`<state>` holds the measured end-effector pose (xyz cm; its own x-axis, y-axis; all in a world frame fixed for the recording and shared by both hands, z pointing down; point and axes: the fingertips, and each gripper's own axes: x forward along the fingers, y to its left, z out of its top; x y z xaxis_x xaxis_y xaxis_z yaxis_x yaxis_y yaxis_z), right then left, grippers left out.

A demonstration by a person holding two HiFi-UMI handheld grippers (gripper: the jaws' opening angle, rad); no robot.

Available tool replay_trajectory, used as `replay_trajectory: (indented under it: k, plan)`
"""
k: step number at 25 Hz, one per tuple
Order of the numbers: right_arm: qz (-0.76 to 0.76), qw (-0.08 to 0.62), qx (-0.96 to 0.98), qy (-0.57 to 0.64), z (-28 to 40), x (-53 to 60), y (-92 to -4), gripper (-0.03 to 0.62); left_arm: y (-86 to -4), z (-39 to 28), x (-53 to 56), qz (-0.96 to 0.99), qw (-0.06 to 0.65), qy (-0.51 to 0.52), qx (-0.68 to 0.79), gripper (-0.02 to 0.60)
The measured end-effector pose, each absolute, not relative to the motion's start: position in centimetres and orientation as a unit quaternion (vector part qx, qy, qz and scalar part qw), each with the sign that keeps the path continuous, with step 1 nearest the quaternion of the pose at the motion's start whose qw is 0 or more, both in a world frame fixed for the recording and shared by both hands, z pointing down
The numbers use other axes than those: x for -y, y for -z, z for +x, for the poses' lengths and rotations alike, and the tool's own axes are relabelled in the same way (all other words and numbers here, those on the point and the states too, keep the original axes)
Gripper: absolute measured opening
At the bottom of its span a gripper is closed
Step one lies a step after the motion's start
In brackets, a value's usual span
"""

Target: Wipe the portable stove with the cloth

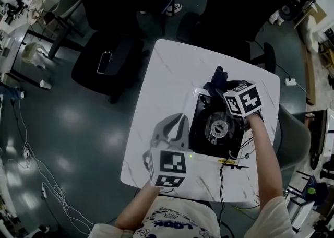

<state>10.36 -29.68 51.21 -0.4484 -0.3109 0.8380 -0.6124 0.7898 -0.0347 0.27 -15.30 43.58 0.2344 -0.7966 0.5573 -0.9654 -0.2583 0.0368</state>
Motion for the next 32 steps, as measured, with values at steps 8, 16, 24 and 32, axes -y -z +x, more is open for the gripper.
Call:
replay_trajectory:
  k: [8, 16, 24, 32]
  plan:
    - [0.280, 0.469, 0.821, -0.168, 13.3, 29.7, -51.5, 0.109, -43.2, 1.6, 15.3, 0.765, 0.185, -0.219, 0.577, 0.031]
    - [0.273, 0.489, 0.812, -0.163, 15.8, 29.5, -51.3, 0.109, -42.7, 3.3, 15.0, 0.771, 0.183, -0.223, 0.568, 0.031]
    - [0.271, 0.500, 0.806, -0.162, 17.6, 29.5, -51.4, 0.109, -42.6, 4.4, 15.0, 0.775, 0.180, -0.224, 0.563, 0.031]
    - [0.272, 0.509, 0.801, -0.156, 20.0, 29.7, -51.6, 0.109, -42.5, 6.1, 14.9, 0.778, 0.178, -0.227, 0.558, 0.031]
